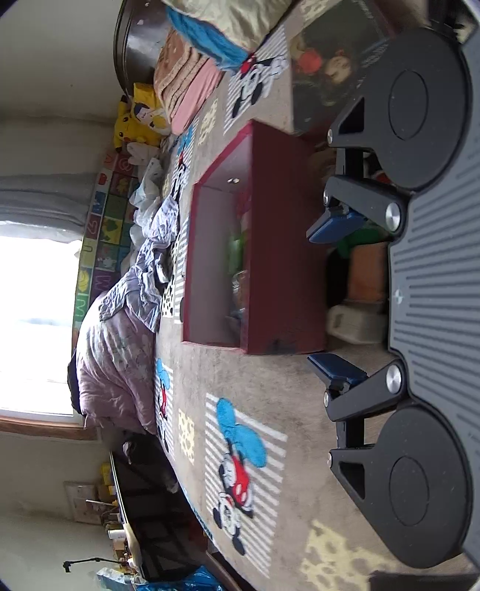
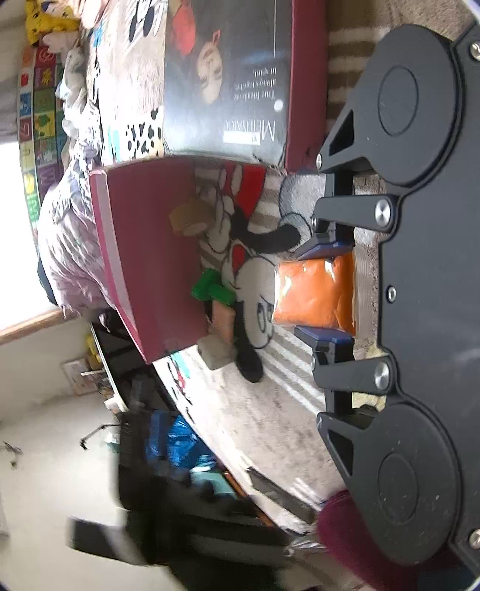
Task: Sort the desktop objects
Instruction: 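Carry the orange clay bag into the red box and open the right tool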
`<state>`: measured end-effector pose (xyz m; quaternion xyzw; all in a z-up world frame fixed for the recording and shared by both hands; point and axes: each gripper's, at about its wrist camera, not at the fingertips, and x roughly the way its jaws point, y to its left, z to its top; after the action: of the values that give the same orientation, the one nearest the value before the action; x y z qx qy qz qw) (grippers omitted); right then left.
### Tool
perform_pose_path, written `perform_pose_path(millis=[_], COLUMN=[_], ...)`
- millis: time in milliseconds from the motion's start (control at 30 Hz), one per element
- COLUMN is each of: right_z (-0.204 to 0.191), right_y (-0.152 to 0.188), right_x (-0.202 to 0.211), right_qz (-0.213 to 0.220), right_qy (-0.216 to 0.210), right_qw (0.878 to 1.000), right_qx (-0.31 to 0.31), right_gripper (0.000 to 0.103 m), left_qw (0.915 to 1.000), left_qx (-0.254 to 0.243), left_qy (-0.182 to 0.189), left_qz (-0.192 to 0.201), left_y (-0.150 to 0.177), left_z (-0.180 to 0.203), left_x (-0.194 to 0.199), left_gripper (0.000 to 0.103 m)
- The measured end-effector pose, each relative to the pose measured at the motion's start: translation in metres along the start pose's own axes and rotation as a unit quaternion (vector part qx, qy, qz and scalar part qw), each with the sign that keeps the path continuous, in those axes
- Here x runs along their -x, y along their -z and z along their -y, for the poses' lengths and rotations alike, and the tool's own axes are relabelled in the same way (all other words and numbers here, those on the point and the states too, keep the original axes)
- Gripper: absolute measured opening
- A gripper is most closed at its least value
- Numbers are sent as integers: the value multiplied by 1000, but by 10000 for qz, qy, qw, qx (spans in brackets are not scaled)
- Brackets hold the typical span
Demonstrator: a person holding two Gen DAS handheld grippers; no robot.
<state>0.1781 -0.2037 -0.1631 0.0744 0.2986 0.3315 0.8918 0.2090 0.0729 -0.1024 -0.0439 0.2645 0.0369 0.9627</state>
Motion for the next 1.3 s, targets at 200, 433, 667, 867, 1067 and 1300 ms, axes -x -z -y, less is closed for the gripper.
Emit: perform_pose_path(millis=[200, 433, 667, 867, 1067, 1300], right_z=[-1, -4, -6, -5, 4, 14], right_y=[-12, -42, -83, -121, -160, -199], right_x=[6, 0, -13, -27, -52, -99], right_qz=[-39, -46, 109, 208, 176, -101], right_qy=[4, 47, 132, 229, 294, 502], right_qw=[10000, 9999, 9990, 9971, 9967, 9956], right_qx=[-53, 92, 401, 701, 736, 783], right_gripper=[37, 37, 37, 37, 37, 37], left_qw=[9999, 9987, 9981, 9971, 9969, 9972], left_qx=[-71, -430, -552, -593, -562, -486], left_qy=[84, 121, 227, 416, 461, 324], left_qz=[-121, -226, -174, -214, -284, -466], left_y=[51, 78, 79, 78, 77, 76], left_z=[18, 30, 33, 39, 38, 30], left_x=[-7, -22, -27, -30, -33, -44], left_gripper=[65, 65, 65, 65, 65, 65])
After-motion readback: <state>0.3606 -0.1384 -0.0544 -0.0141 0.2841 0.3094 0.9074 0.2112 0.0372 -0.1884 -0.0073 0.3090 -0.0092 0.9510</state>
